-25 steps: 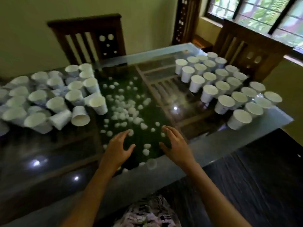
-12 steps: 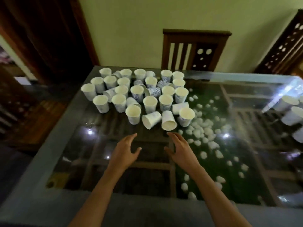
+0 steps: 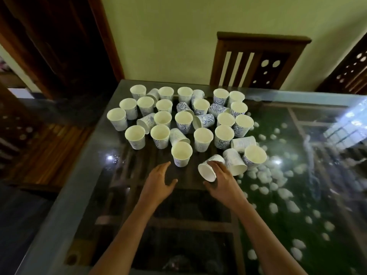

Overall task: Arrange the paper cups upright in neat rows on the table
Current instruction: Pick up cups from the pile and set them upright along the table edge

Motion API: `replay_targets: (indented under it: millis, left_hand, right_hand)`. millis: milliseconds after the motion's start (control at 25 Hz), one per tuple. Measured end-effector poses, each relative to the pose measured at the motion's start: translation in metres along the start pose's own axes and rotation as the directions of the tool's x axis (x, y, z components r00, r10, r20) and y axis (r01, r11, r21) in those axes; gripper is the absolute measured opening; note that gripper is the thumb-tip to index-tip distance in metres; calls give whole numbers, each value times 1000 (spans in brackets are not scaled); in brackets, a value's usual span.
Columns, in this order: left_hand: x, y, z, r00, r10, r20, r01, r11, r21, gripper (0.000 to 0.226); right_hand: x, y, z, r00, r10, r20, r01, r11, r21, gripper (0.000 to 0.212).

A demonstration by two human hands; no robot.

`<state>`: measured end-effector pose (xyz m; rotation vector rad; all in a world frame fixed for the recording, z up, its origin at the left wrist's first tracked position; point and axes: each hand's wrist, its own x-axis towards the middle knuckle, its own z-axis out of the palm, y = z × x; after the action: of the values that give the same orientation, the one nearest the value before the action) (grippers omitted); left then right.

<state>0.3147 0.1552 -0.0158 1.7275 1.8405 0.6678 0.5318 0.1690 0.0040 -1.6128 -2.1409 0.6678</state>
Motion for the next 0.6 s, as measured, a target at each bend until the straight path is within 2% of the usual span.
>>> replay_targets:
  millis: [120,240,320,480,600]
  left_hand:
    - [20,3,7,1000,-9,-28,8,999,-31,68]
    - [40,4,17,996,-17,-84,10,996,-85,71]
    - [49,3,24,991,-44,-124,30,993,-113,74]
    - [56,4,33,978,-84,-193,56,988,-146,83]
    - [60,6,41,966,-120,-227,76,978,-196,88]
  right_hand:
    - [15,11,-5,999,1,37,2,996,-85,74]
    - [28,24,-10,979,31,199,0,988,-153,86]
    - [34,30,-11,967,26,255,15,987,-158,91]
    - [47,35,-7,952,-30,306,89,979,-183,93]
    - [57,40,-2,946,-66,317,143,963,-228,84]
